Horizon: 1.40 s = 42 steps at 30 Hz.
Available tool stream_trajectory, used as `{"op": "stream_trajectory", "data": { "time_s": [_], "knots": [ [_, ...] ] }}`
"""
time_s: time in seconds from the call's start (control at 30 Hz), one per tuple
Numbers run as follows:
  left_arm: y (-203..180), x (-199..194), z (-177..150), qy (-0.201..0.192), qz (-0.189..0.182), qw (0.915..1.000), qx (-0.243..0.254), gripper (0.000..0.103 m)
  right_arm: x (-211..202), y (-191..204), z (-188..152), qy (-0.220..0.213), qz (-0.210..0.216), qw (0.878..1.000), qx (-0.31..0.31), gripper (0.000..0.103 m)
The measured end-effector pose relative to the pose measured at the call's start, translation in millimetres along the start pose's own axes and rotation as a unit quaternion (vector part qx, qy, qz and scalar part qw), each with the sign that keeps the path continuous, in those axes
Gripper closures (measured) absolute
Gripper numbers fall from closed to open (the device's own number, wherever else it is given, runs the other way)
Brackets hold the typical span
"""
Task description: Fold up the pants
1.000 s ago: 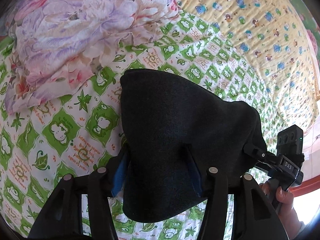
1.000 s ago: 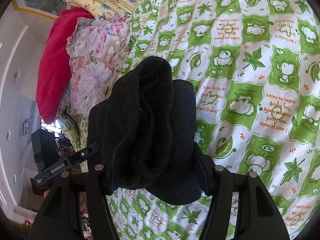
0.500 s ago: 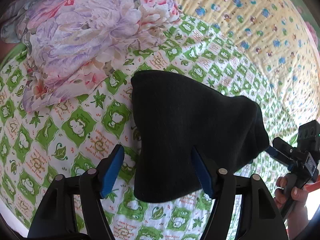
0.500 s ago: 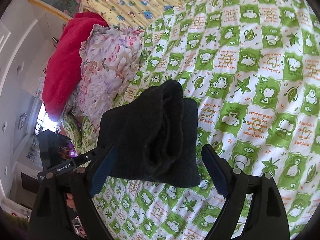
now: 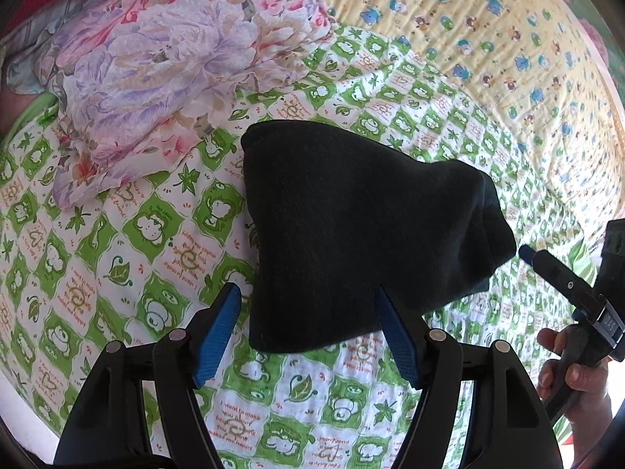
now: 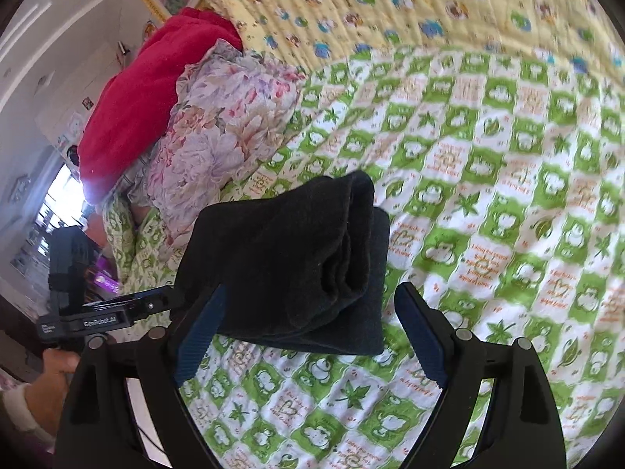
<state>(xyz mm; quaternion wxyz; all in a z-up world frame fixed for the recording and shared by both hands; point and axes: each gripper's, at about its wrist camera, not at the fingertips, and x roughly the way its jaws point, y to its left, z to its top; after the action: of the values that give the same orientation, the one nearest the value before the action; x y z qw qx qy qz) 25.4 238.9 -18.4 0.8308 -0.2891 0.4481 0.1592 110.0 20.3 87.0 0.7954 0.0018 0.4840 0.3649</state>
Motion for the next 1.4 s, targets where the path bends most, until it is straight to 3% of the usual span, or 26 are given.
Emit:
{"op": "stream_trajectory", "data": {
  "time_s": [0.47, 0.67, 0.97, 1.4],
  "knots": [
    [-12.1, -15.3, -34.5, -0.035, 0.078, 0.9959, 0.031, 0.026, 0.7, 42.1, -30.4, 0.018, -0.046, 0.99, -0.133, 0.015],
    [-12.3, -19.0, -42.7, -0.035, 0.084, 0.9952, 0.036, 0.023, 4.6, 44.9, -42.5, 0.017, -0.057, 0.987, -0.152, 0.01],
    [-17.8, -14.6, -49.2, -0.036, 0.094, 0.9926, 0.068, 0.019, 6.5, 45.1, -49.5, 0.009, -0.061, 0.986, -0.153, 0.009],
    [-20.6, -5.7, -57.8, -0.041, 0.109, 0.9897, 0.084, 0.018, 12.4, 63.7, -53.6, -0.004, -0.058, 0.978, -0.202, 0.009]
  ]
}}
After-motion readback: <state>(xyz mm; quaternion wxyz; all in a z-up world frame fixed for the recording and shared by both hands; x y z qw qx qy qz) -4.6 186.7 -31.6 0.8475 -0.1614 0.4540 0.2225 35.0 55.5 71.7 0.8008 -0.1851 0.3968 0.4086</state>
